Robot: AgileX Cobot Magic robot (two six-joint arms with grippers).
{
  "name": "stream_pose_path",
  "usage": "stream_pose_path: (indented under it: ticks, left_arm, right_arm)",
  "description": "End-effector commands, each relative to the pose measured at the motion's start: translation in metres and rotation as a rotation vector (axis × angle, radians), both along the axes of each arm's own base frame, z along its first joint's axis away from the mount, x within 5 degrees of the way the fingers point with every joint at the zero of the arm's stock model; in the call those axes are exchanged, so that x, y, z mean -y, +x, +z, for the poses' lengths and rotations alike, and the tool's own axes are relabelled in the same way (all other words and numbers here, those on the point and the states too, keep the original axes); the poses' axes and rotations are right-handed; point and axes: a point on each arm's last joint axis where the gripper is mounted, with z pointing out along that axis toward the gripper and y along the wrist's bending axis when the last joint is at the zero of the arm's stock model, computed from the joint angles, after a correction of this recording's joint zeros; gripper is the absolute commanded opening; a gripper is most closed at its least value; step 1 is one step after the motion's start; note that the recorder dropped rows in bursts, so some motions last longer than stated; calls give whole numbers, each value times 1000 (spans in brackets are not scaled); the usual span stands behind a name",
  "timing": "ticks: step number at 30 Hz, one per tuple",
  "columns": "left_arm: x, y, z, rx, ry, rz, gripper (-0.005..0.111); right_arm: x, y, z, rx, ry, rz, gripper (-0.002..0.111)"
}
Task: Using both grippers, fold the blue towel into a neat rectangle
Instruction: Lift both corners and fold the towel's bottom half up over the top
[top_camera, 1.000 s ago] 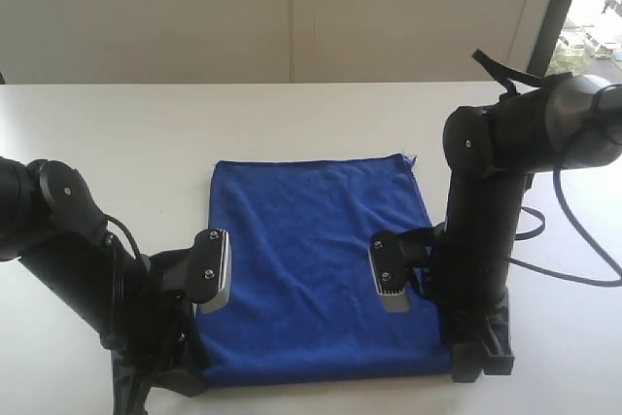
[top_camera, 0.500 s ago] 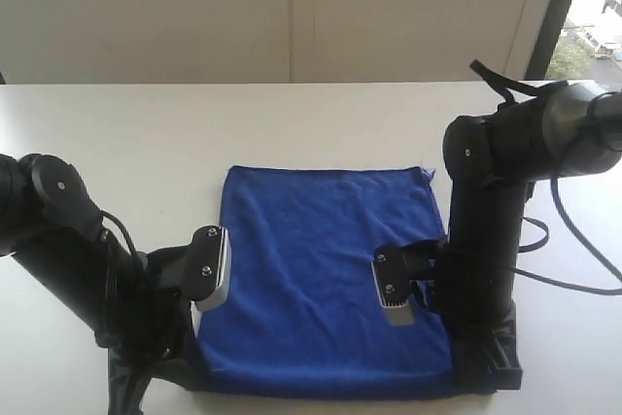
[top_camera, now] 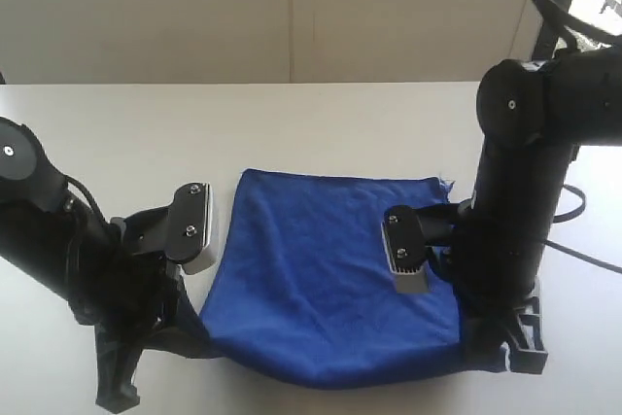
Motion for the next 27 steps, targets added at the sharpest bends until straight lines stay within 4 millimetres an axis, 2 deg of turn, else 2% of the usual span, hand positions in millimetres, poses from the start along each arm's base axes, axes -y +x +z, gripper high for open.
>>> stream_pose_path:
  ticks: [1, 3, 10, 17, 20, 27]
  left_arm:
    - [0, 3, 4, 58, -4, 30, 0]
    - [0, 9, 4, 111, -7, 72, 0]
    - [-2, 36, 7, 347, -12, 225, 0]
    - [-2, 51, -10, 399, 26, 273, 0]
    - [7, 66, -11, 410, 23, 277, 0]
    - [28, 104, -7, 469, 2, 263, 0]
  right_arm:
    - [7, 5, 7, 105, -82, -197, 0]
    - [11, 12, 6, 175, -135, -314, 0]
    - [10, 24, 7, 303, -109, -371, 0]
    - [8, 44, 11, 499, -38, -513, 0]
    - [11, 53, 14, 609, -36, -571, 0]
    - [13, 64, 12, 707, -43, -575, 0]
